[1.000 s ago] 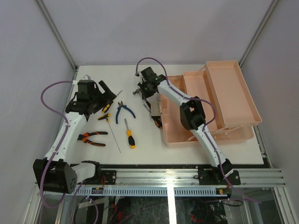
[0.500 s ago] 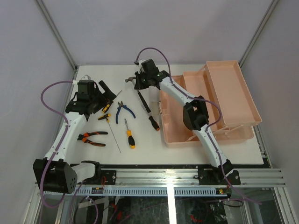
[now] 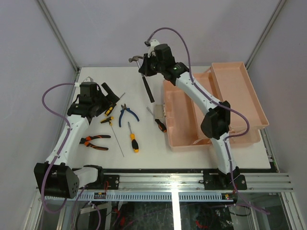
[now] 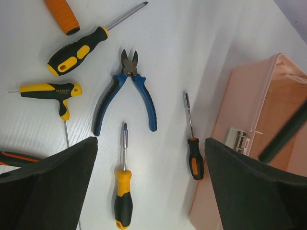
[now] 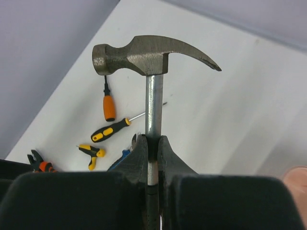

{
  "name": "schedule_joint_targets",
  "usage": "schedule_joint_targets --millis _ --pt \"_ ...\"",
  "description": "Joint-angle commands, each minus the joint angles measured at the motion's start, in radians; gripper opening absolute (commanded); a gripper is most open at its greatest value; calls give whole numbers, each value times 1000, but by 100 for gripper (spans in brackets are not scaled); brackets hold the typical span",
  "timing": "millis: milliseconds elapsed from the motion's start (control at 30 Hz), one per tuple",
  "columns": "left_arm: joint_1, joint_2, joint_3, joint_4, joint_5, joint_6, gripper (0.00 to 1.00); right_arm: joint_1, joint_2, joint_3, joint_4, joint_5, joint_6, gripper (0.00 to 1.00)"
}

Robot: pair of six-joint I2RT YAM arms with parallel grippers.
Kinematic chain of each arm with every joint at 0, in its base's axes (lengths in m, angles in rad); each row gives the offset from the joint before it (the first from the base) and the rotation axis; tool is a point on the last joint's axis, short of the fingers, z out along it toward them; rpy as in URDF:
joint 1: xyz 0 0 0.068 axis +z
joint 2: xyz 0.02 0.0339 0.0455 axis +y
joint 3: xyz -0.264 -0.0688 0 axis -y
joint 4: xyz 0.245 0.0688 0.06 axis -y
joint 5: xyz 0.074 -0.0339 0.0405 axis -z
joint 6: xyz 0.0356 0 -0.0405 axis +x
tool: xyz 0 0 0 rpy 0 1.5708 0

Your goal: Pack the tool kit

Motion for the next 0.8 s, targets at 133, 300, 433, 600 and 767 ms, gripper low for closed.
schedule_joint_targets --millis 133,300,433,600,767 --pt "-2 13 9 24 5 14 91 -56 -205 -28 -45 228 -90 0" --pt "-2 11 2 26 12 14 92 -79 -322 -260 -52 338 -111 0" --pt "-3 7 -19 34 34 6 91 -97 -410 -456 -8 399 -94 0" --pt "-3 7 -31 35 52 16 91 -106 -481 -585 4 453 -96 0" --pt "-4 10 -20 34 55 30 91 -107 -509 -691 -20 488 -82 0"
